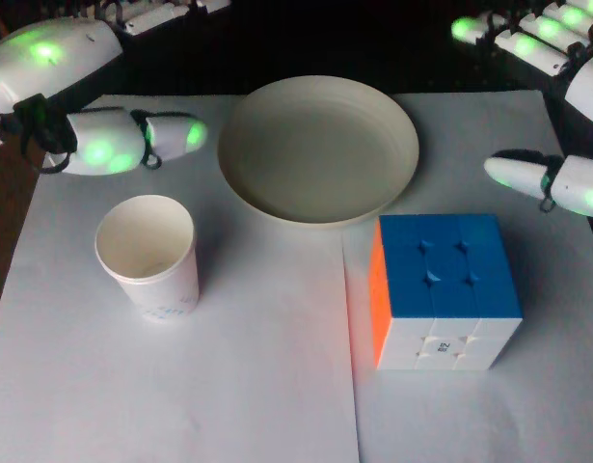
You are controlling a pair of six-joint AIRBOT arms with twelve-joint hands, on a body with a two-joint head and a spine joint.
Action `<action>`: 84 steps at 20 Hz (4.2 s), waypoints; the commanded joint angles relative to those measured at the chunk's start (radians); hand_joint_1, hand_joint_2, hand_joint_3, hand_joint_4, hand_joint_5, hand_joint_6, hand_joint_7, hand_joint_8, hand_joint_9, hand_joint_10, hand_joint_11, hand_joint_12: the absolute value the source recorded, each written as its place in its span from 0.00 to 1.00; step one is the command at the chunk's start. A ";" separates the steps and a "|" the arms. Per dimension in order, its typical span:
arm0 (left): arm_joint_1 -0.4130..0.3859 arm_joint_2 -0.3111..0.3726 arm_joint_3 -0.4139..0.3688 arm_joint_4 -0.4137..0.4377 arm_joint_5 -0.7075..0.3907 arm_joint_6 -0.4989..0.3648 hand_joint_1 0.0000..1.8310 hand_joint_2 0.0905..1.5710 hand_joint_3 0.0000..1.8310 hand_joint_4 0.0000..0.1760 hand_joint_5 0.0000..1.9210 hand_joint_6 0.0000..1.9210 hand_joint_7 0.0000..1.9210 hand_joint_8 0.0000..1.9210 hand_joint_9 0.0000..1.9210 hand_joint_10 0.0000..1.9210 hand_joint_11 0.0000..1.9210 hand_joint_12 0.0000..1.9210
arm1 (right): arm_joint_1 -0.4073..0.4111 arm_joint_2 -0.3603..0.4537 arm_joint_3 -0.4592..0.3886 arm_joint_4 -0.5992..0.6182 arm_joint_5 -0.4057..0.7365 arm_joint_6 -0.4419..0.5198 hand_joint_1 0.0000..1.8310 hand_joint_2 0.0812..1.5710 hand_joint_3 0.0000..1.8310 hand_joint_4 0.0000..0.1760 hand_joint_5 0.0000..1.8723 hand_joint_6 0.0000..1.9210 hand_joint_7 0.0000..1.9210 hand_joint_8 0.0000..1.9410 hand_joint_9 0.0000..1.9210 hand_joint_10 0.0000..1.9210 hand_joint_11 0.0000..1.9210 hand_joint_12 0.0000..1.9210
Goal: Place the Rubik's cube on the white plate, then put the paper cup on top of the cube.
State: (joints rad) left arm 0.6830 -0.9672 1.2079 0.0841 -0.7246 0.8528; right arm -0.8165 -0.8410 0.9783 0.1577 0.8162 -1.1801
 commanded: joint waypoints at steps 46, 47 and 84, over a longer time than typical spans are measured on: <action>-0.009 0.026 0.004 -0.071 -0.098 0.040 0.20 0.81 0.00 0.52 0.00 0.00 0.00 0.00 0.00 0.00 0.00 0.01 | -0.037 0.036 -0.090 -0.352 0.125 0.457 0.33 0.63 0.00 0.00 0.00 0.00 0.00 0.00 0.00 0.00 0.00 0.67; -0.010 0.025 0.005 -0.073 -0.098 0.041 0.21 0.80 0.00 0.59 0.00 0.00 0.00 0.00 0.00 0.00 0.00 0.00 | -0.040 0.032 -0.090 -0.351 0.125 0.457 0.30 0.62 0.00 0.00 0.00 0.00 0.00 0.00 0.00 0.00 0.00 0.68; -0.004 0.020 0.006 -0.086 -0.103 0.044 0.22 0.79 0.00 0.74 0.00 0.00 0.00 0.00 0.00 0.00 0.00 0.08 | -0.045 -0.125 0.027 -0.323 -0.028 0.456 0.60 0.66 0.00 0.00 0.10 0.71 0.21 0.69 0.27 0.88 0.30 1.00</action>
State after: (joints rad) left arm 0.6846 -0.9447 1.2110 0.0143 -0.6998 0.8955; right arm -0.8715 -0.9619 1.0019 -0.1642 0.7197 -0.7189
